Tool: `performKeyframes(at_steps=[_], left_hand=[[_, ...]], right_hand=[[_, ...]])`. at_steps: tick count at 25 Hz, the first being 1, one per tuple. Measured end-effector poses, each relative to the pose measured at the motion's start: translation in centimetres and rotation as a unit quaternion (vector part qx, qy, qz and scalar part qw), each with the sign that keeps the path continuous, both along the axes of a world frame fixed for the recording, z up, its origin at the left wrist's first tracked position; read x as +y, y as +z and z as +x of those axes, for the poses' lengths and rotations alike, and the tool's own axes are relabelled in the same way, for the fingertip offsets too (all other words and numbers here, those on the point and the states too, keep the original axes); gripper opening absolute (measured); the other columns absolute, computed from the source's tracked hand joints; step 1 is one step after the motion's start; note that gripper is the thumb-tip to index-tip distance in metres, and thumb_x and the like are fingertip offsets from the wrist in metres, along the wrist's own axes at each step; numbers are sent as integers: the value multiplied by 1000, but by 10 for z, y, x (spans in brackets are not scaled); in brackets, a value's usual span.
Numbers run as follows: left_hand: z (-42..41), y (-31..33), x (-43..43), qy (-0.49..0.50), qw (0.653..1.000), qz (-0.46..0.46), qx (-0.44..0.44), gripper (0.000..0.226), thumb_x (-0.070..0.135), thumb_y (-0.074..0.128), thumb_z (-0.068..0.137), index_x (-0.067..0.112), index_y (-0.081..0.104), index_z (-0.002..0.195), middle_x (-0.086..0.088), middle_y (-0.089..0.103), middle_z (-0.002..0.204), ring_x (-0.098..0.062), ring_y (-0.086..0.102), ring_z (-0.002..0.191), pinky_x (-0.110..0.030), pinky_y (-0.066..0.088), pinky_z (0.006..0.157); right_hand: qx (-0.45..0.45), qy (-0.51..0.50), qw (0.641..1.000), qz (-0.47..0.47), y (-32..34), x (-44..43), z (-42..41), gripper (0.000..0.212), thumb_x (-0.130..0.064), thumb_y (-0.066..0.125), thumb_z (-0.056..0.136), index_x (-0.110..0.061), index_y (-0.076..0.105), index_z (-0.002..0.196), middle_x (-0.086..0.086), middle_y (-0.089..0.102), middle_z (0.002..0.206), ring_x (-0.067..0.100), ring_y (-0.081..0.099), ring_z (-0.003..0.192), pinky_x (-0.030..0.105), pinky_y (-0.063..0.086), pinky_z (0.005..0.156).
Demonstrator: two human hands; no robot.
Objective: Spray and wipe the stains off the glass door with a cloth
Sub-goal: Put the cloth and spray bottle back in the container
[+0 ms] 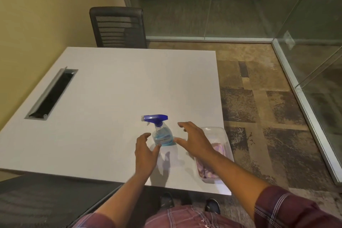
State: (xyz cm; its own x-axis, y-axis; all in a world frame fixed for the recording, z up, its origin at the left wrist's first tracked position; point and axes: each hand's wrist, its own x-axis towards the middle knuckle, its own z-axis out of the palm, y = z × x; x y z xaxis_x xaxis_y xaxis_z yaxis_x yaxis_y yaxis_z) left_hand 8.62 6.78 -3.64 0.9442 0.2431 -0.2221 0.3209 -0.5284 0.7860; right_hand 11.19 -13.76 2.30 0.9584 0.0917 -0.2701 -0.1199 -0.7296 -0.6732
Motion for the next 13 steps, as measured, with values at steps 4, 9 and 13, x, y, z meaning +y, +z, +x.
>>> performKeyframes(at_steps=[4,9,13], left_hand=[[25,-7,11,-61,998,-1,24,76,28,85,92,18,45,157,-6,53,160,-26,55,143,-41,46,118],[39,-8,15,-106,994,-19,27,66,30,78,98,19,49,157,-6,57,160,-25,59,141,-45,45,123],[40,-17,18,-117,993,-29,15,43,27,73,102,23,61,143,1,70,143,-14,67,122,-45,54,115]], right_hand=[[-8,9,1000,22,4,29,17,76,-42,82,92,-25,46,156,-1,53,156,22,55,139,45,47,117],[-7,-8,999,45,7,52,27,65,-32,83,92,-20,54,148,0,64,143,21,61,129,38,51,110],[8,-25,998,55,4,65,30,48,-28,78,96,-17,62,140,3,72,129,24,68,119,39,56,104]])
